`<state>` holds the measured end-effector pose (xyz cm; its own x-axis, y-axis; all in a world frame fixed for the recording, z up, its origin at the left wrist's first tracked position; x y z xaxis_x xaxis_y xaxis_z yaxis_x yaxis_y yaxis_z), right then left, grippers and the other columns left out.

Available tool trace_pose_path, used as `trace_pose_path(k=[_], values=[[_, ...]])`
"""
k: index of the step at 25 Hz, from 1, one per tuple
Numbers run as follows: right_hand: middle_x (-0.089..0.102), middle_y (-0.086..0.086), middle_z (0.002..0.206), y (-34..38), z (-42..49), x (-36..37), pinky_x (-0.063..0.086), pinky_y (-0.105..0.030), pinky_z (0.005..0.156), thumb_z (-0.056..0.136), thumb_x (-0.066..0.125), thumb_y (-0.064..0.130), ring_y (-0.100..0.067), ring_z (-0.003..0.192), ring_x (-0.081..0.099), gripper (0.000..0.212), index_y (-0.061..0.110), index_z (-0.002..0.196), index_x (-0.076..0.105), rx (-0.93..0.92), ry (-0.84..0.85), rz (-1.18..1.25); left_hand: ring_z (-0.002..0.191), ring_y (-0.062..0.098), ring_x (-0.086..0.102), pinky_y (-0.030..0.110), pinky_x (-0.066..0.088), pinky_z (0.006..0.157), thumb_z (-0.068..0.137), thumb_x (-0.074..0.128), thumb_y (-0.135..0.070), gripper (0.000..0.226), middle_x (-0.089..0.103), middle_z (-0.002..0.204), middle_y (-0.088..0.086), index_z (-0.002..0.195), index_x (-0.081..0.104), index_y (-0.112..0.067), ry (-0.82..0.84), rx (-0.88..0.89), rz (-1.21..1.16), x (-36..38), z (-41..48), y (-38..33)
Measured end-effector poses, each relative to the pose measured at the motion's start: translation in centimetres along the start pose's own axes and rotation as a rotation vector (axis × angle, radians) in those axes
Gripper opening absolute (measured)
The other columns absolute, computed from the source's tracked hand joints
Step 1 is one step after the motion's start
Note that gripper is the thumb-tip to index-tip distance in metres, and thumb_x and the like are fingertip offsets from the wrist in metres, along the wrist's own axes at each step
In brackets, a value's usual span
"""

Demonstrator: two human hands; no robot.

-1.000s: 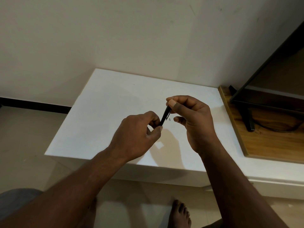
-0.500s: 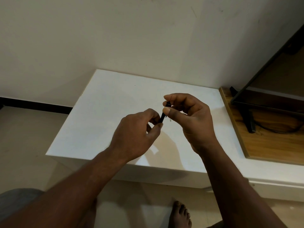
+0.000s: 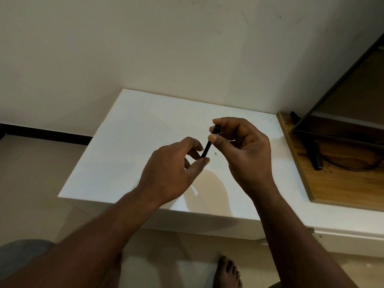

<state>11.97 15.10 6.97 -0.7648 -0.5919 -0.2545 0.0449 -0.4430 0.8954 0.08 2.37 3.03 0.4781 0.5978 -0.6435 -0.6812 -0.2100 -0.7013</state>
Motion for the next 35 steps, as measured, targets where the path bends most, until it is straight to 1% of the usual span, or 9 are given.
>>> trace_pose_path(k=[5,8,11,13,17,20,25,30,35], values=[[0.079,0.004,0.104,-0.3,0.0,0.0,0.063,-0.038,0.089,0.089,0.081,0.011,-0.017,0.099,0.077,0.033,0.024,0.119,0.073,0.033,-0.011,0.018,0.072,0.0,0.069,0.024,0.058,0.073,0.092,0.065,-0.051,0.03,0.074,0.105,-0.018,0.119,0.057,-0.038,0.043,-0.043,0.034,0.2,-0.1,0.3],[0.079,0.004,0.103,-0.4,0.0,0.1,0.063,-0.041,0.088,0.089,0.082,0.011,-0.017,0.097,0.077,0.033,0.025,0.118,0.074,0.048,-0.007,0.026,0.072,0.002,0.07,0.023,0.056,0.071,0.092,0.065,-0.05,0.029,0.074,0.104,-0.018,0.118,0.057,-0.038,0.056,-0.052,0.042,0.3,-0.1,0.3],[0.08,0.003,0.103,-0.4,0.0,0.1,0.063,-0.045,0.088,0.089,0.082,0.011,-0.018,0.096,0.077,0.032,0.025,0.116,0.075,0.049,-0.008,0.029,0.072,0.001,0.07,0.026,0.057,0.072,0.092,0.065,-0.049,0.029,0.074,0.104,-0.018,0.118,0.057,-0.038,0.071,-0.06,0.049,0.3,-0.1,0.3],[0.08,0.003,0.103,-0.4,0.0,0.0,0.063,-0.045,0.088,0.088,0.083,0.011,-0.018,0.096,0.077,0.033,0.025,0.117,0.074,0.053,-0.016,0.032,0.073,0.001,0.07,0.027,0.058,0.073,0.091,0.066,-0.049,0.031,0.073,0.106,-0.019,0.119,0.057,-0.039,0.088,-0.067,0.058,0.4,-0.1,0.5],[0.08,0.004,0.103,-0.4,0.0,-0.1,0.063,-0.046,0.085,0.088,0.083,0.012,-0.018,0.093,0.077,0.035,0.024,0.12,0.073,0.057,-0.038,0.002,0.079,0.004,0.069,0.032,0.06,0.077,0.088,0.073,-0.042,0.038,0.071,0.107,-0.02,0.122,0.057,-0.042,0.205,-0.105,0.113,1.1,-0.3,1.2],[0.08,0.004,0.103,-0.4,0.0,-0.2,0.064,-0.047,0.084,0.089,0.083,0.013,-0.018,0.091,0.077,0.034,0.023,0.12,0.073,0.062,-0.045,-0.012,0.083,0.008,0.068,0.029,0.057,0.078,0.089,0.074,-0.036,0.036,0.073,0.106,-0.019,0.122,0.061,-0.041,0.263,-0.135,0.188,1.6,-0.6,1.8],[0.08,0.007,0.102,-0.6,0.0,-0.1,0.064,-0.046,0.083,0.09,0.082,0.015,-0.015,0.091,0.077,0.031,0.024,0.118,0.075,0.065,-0.049,-0.028,0.087,0.012,0.069,0.023,0.05,0.075,0.092,0.07,-0.031,0.026,0.076,0.103,-0.011,0.117,0.068,-0.036,0.239,-0.14,0.252,1.8,-0.6,1.9],[0.079,0.007,0.101,-0.7,0.1,-0.2,0.064,-0.047,0.082,0.089,0.082,0.015,-0.015,0.09,0.076,0.031,0.024,0.118,0.076,0.069,-0.056,-0.041,0.089,0.012,0.069,0.026,0.055,0.081,0.092,0.072,-0.029,0.027,0.076,0.105,-0.011,0.118,0.069,-0.035,0.223,-0.14,0.232,1.7,-0.5,1.9],[0.08,0.008,0.101,-0.7,0.1,-0.2,0.064,-0.048,0.083,0.089,0.082,0.015,-0.016,0.09,0.077,0.03,0.024,0.117,0.076,0.072,-0.053,-0.031,0.08,0.008,0.068,0.024,0.055,0.076,0.09,0.074,-0.03,0.027,0.075,0.101,-0.016,0.115,0.068,-0.036,0.197,-0.124,0.2,1.6,-0.4,2.1]])
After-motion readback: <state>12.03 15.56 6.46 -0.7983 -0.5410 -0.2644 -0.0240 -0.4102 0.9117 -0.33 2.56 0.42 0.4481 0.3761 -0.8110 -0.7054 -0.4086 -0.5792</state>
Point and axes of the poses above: each hand's wrist, its own z-axis towards the middle knuckle, its own x-axis out of the palm, y = z × x, the point moved 4 cm from there along z, towards the middle knuckle
